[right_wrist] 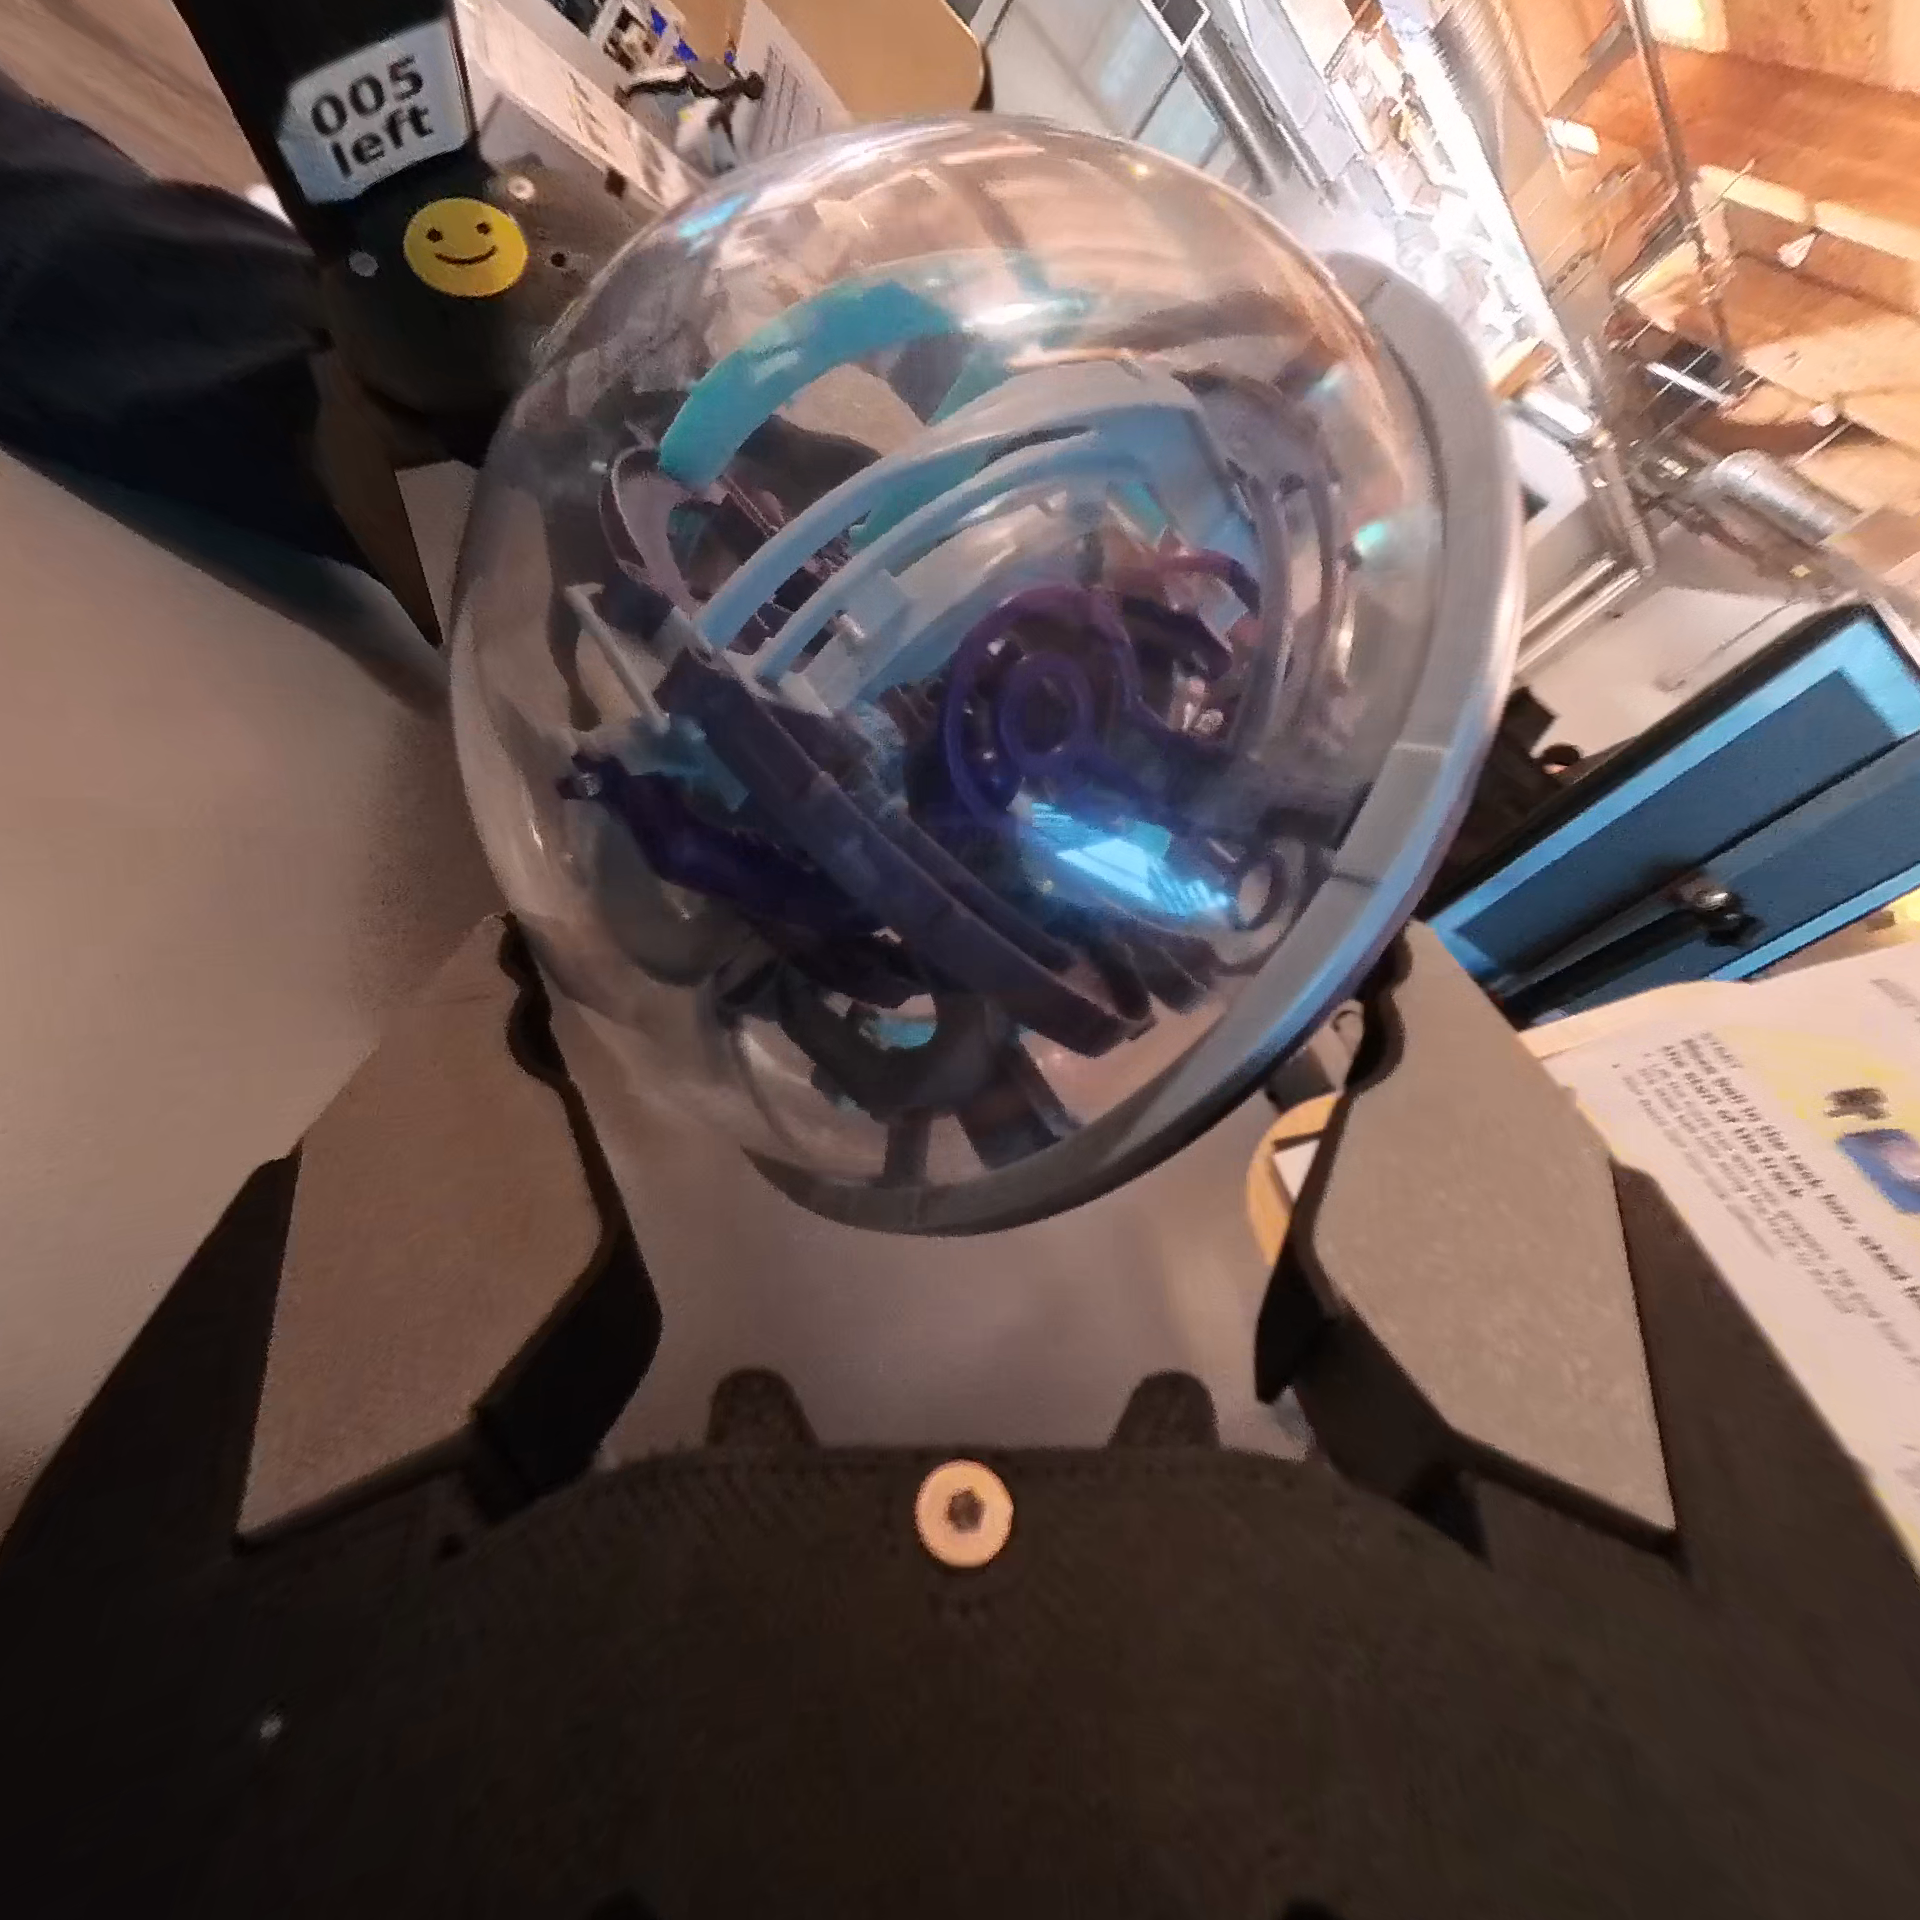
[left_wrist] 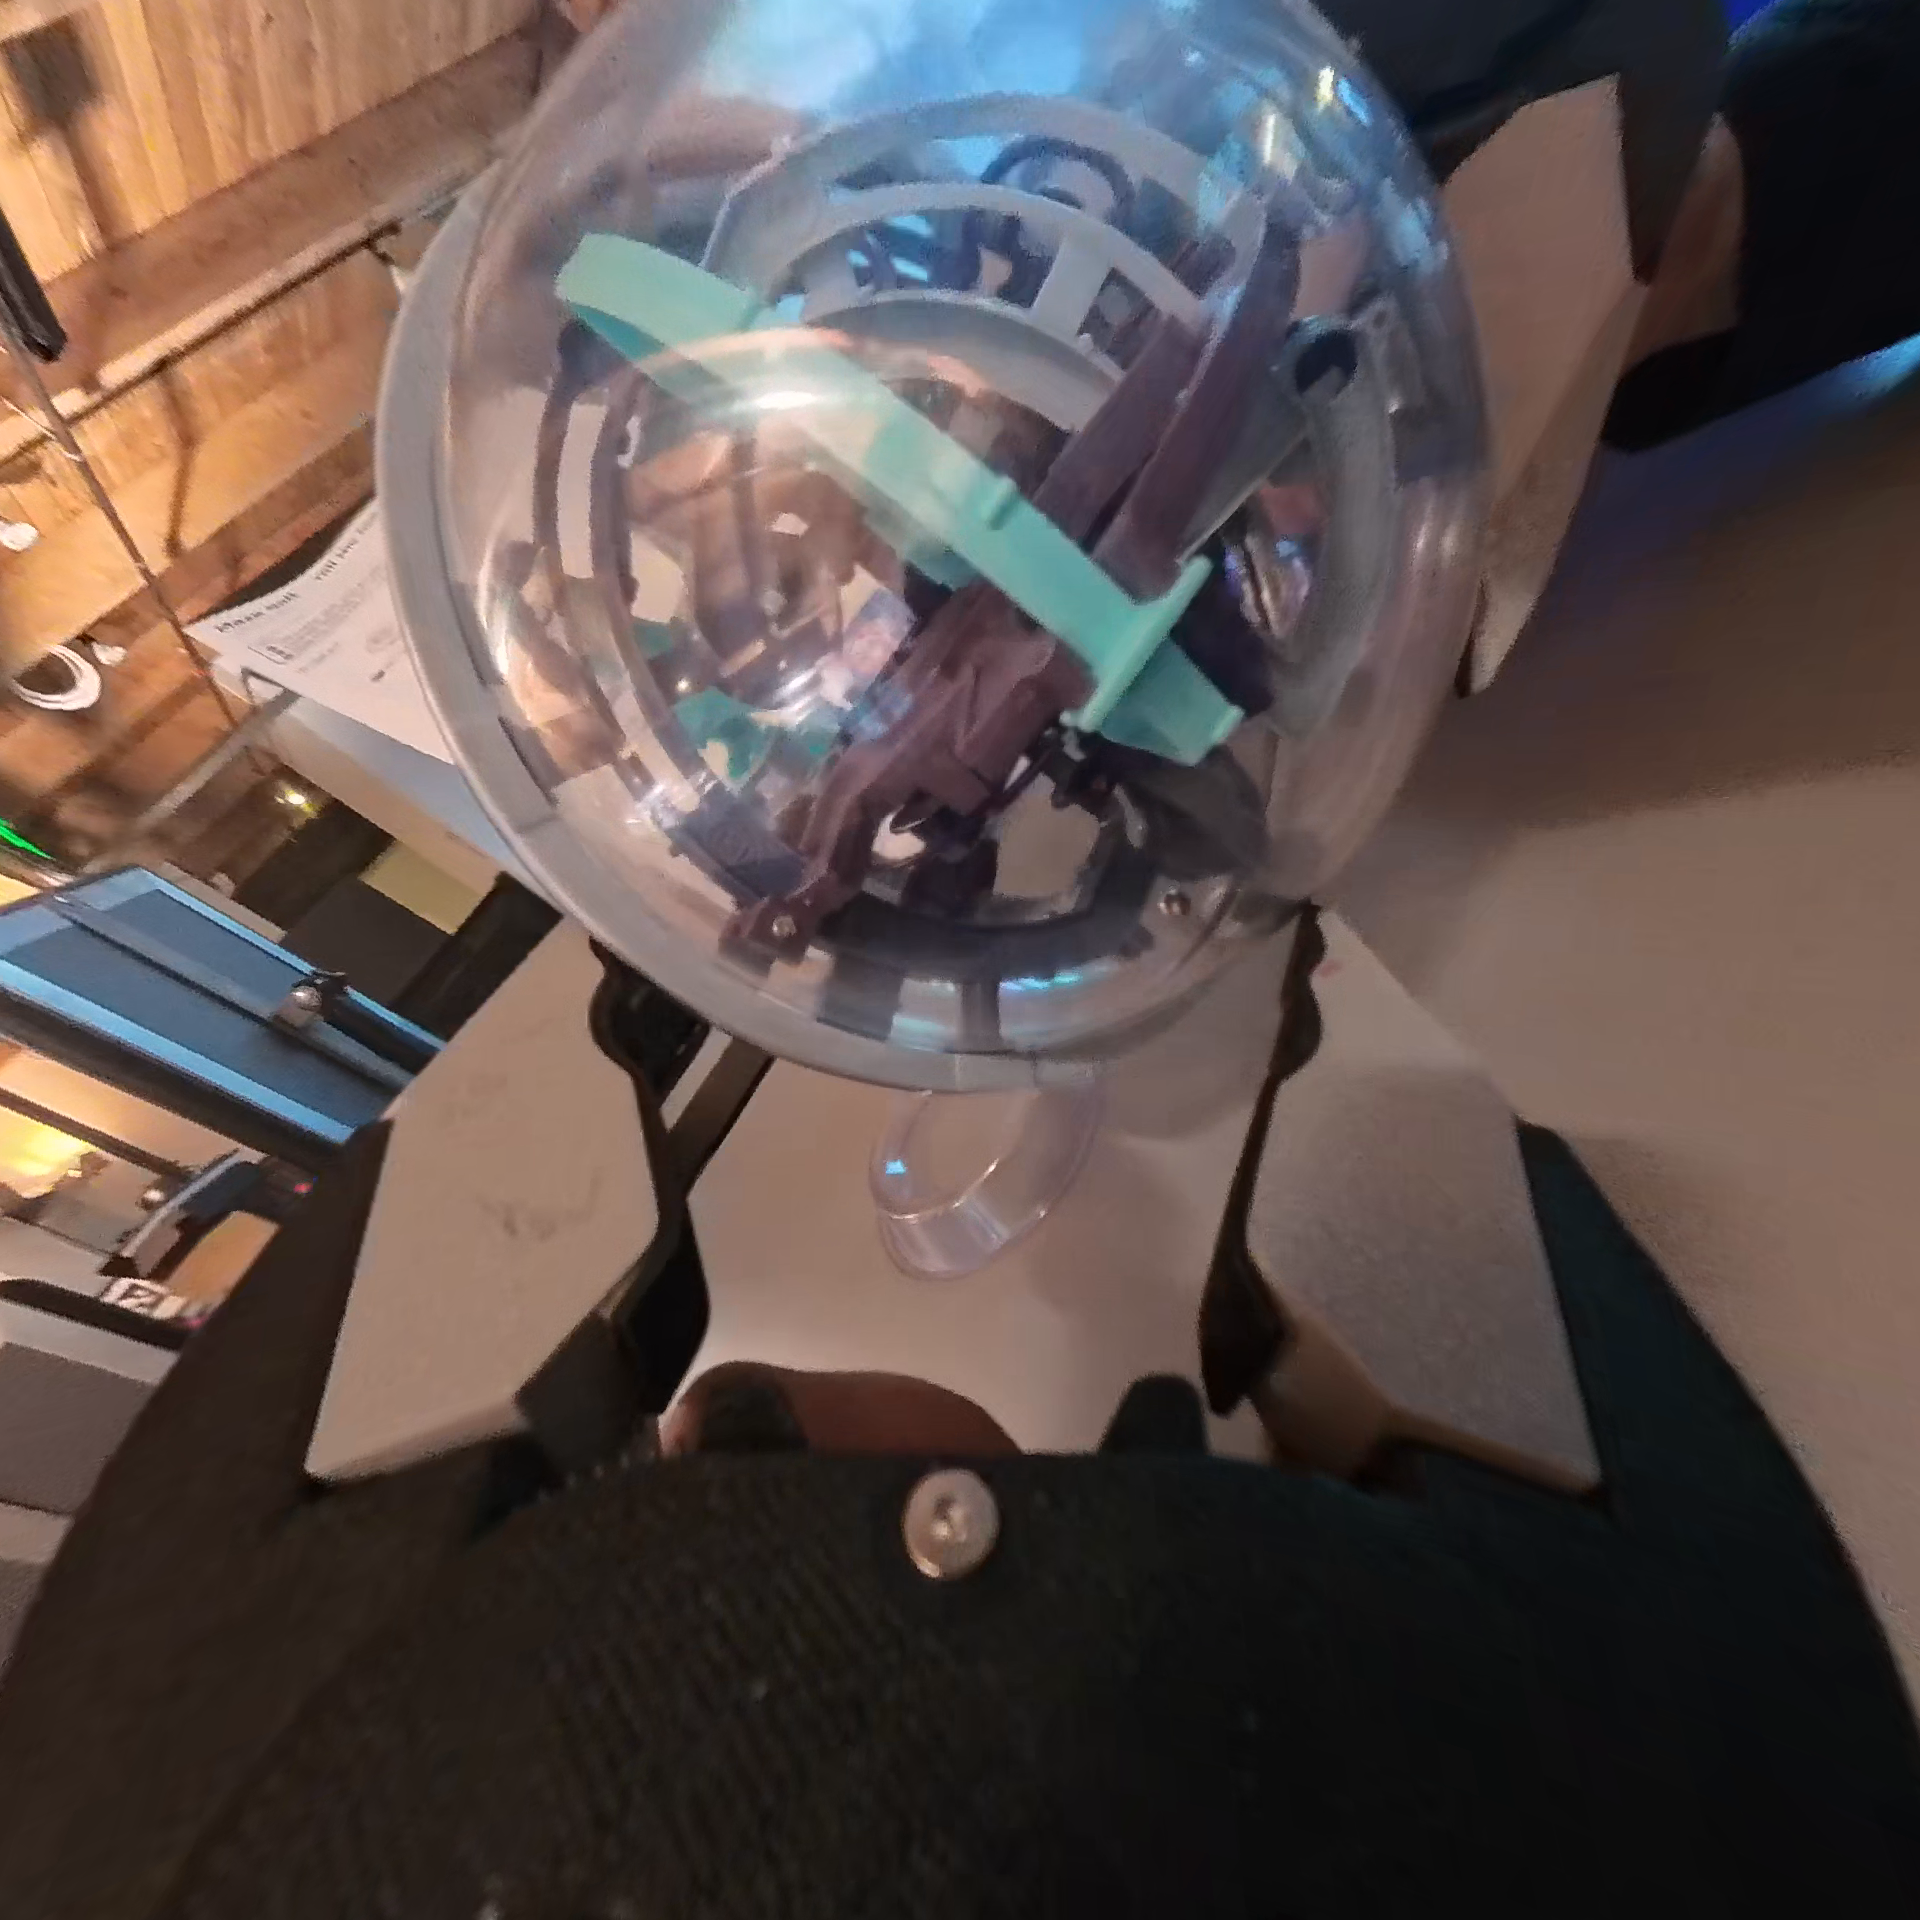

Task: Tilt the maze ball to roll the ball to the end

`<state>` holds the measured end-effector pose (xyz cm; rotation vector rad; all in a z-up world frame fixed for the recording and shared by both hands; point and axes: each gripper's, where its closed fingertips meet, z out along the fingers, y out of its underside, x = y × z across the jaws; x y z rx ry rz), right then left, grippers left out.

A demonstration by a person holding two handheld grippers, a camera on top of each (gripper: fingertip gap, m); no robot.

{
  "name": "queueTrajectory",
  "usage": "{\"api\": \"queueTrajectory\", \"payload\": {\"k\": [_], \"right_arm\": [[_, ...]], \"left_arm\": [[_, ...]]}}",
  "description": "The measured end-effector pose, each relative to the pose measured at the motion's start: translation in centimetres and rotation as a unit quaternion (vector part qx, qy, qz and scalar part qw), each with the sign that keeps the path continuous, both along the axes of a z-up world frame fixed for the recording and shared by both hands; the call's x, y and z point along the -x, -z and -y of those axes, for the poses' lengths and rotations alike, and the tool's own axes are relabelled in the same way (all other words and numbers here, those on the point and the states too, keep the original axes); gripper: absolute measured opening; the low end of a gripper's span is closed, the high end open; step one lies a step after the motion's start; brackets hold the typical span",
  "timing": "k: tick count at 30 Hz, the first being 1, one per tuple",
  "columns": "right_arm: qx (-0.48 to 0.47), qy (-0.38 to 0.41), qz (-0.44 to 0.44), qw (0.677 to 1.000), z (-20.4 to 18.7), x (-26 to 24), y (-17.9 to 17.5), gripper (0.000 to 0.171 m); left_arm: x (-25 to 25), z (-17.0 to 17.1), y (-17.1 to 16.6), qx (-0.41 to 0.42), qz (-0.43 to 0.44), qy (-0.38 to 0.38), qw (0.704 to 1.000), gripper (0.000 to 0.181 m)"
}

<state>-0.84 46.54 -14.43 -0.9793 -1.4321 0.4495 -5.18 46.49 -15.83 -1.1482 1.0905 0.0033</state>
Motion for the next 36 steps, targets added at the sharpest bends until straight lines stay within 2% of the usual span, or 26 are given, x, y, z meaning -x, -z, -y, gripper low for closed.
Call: {"api": "queueTrajectory", "payload": {"k": [4,16,20,24,26,31,36], "right_arm": [[-0.033,0.014,0.006,0.999,0.1,-0.1,-0.2,0.149],[0.011,0.002,-0.001,1.0,-0.1,-0.1,0.1,0.149],[0.033,0.009,0.01,0.999,-0.2,-0.1,0.0,0.149],[0.143,0.03,0.055,0.988,-1.3,-0.4,1.8,0.15],[0.193,0.029,0.066,0.979,-1.6,-0.7,3.0,0.149],[0.193,0.028,0.077,0.978,-2.0,-0.9,4.0,0.149],[0.059,0.026,0.053,0.997,-1.3,-1.0,1.6,0.15]], "left_arm": [[0.0,-0.2,0.1,-0.012,-0.008,-0.009,1.0,0.122],[-0.2,-0.3,0.5,0.026,0.008,-0.003,1.0,0.122],[-0.4,-0.8,1.5,0.093,0.032,0.002,0.995,0.122],[-0.7,-1.3,3.4,0.198,0.055,0.011,0.979,0.121],[-0.8,-1.3,3.9,0.221,0.056,0.014,0.974,0.121],[-0.8,-1.5,4.3,0.208,0.038,0.001,0.977,0.122],[-0.9,-1.5,2.5,0.097,0.025,-0.014,0.995,0.122]]}}
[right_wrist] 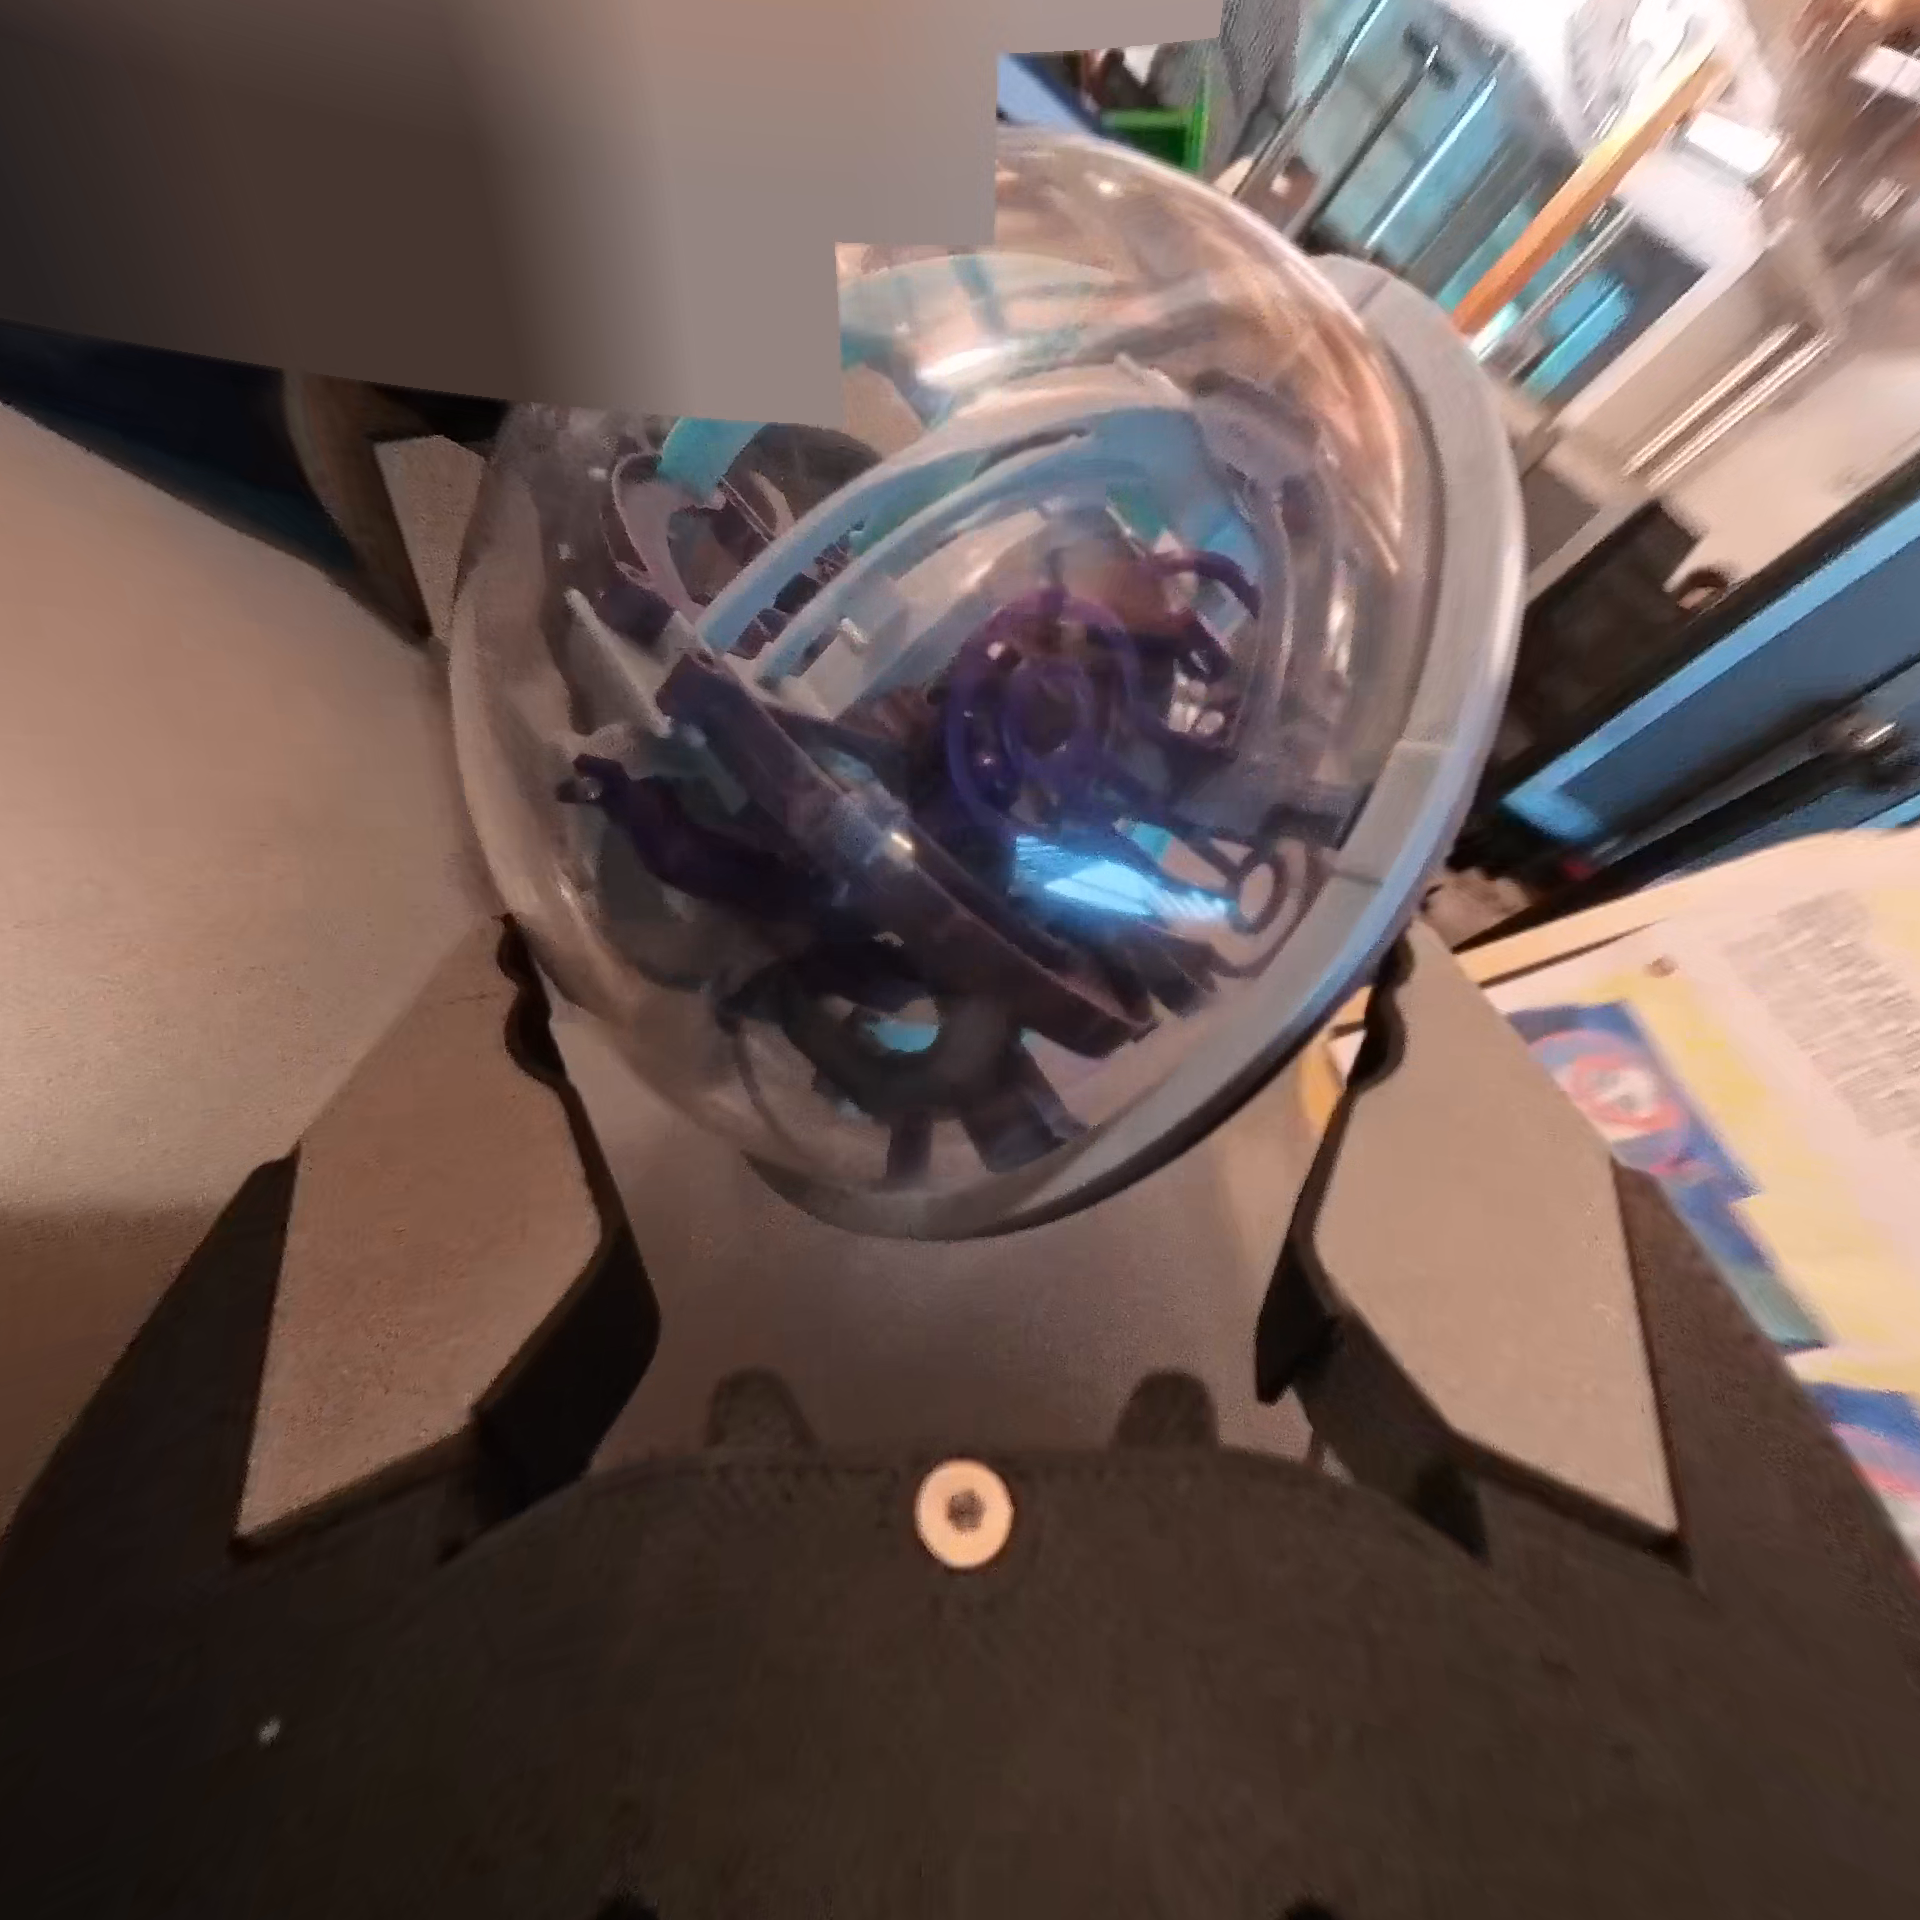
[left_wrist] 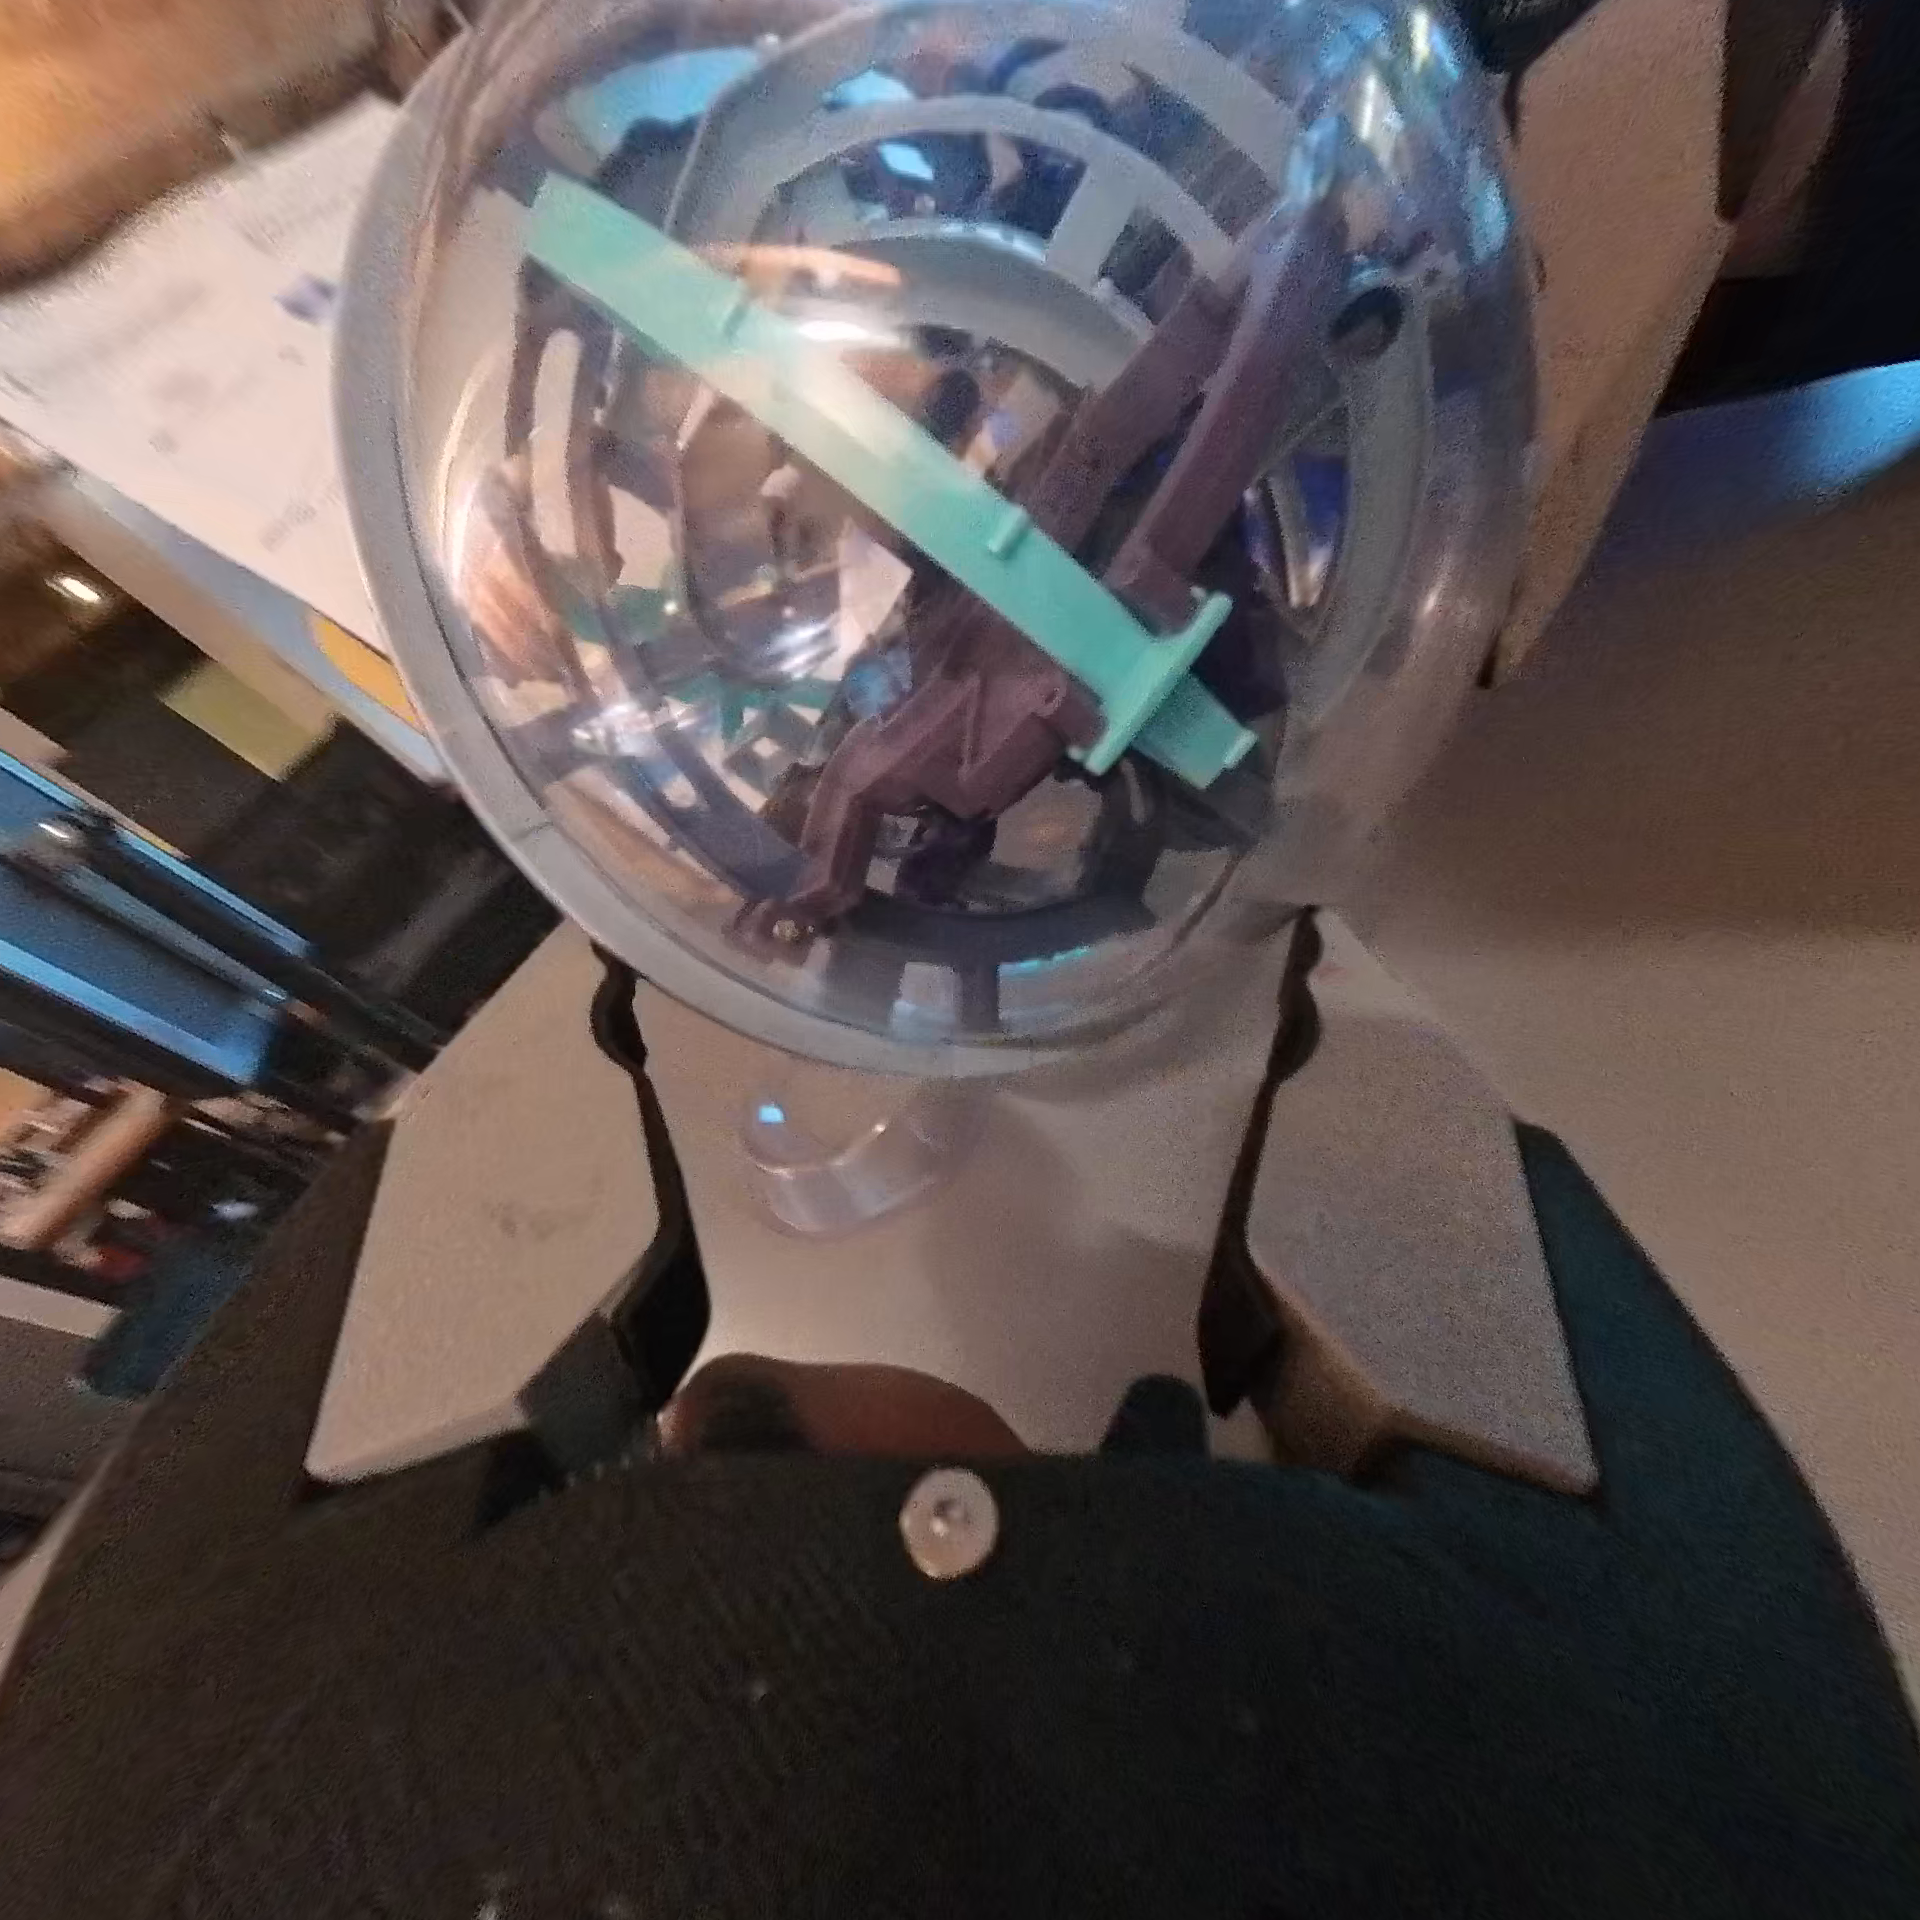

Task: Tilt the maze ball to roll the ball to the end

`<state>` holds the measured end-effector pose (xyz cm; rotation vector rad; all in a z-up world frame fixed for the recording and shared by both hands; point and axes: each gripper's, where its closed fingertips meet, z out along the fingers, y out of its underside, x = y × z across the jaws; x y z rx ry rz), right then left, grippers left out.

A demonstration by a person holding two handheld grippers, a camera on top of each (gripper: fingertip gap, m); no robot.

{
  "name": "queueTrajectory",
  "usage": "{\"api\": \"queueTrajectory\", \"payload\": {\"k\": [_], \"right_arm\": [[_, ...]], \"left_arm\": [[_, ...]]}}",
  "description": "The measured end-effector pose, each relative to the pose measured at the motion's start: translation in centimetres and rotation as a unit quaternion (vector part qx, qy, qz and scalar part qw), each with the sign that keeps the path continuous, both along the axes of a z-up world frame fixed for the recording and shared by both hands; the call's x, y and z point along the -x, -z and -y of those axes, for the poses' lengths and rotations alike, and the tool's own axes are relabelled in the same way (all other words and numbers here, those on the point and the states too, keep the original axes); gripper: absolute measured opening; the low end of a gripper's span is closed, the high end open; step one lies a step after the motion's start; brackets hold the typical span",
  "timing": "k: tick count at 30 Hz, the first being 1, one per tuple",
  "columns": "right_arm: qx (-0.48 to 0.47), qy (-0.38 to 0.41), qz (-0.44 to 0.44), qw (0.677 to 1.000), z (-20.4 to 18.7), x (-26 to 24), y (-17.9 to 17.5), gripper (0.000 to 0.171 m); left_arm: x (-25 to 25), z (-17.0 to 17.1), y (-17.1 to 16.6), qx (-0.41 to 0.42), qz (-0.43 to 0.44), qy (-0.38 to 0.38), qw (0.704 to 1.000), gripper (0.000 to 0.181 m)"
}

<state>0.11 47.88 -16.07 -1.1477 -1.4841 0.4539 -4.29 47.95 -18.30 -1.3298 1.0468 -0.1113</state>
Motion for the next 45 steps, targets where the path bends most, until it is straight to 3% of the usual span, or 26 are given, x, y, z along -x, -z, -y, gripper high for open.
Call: {"api": "queueTrajectory", "payload": {"k": [5,14,22,27,32,36,41,45], "right_arm": [[-0.056,-0.012,-0.025,0.998,1.2,0.2,-1.9,0.15],[-0.054,-0.007,-0.02,0.998,0.9,0.3,-1.4,0.15],[-0.125,0.004,-0.011,0.992,1.0,0.2,-1.8,0.15],[-0.239,0.029,-0.002,0.971,1.3,0.1,-2.8,0.15],[-0.387,0.063,-0.009,0.92,2.6,0.0,-4.8,0.15],[-0.384,0.072,-0.003,0.921,2.0,0.0,-4.6,0.15],[-0.436,0.104,-0.005,0.894,1.6,-0.2,-5.3,0.15],[-0.401,0.099,0.002,0.911,1.1,0.0,-4.6,0.15]], "left_arm": [[0.0,0.8,-1.8,-0.054,0.005,0.005,0.999,0.121],[0.1,0.7,-1.6,-0.064,-0.008,-0.001,0.998,0.121],[0.3,0.8,-2.6,-0.139,-0.036,-0.019,0.989,0.122],[0.7,1.0,-3.9,-0.234,-0.071,-0.058,0.968,0.121],[1.2,2.0,-6.1,-0.343,-0.099,-0.111,0.927,0.12],[1.3,2.0,-6.1,-0.352,-0.111,-0.12,0.922,0.12],[1.4,2.5,-7.0,-0.402,-0.128,-0.149,0.894,0.12],[1.6,1.7,-6.2,-0.355,-0.123,-0.139,0.916,0.12]]}}
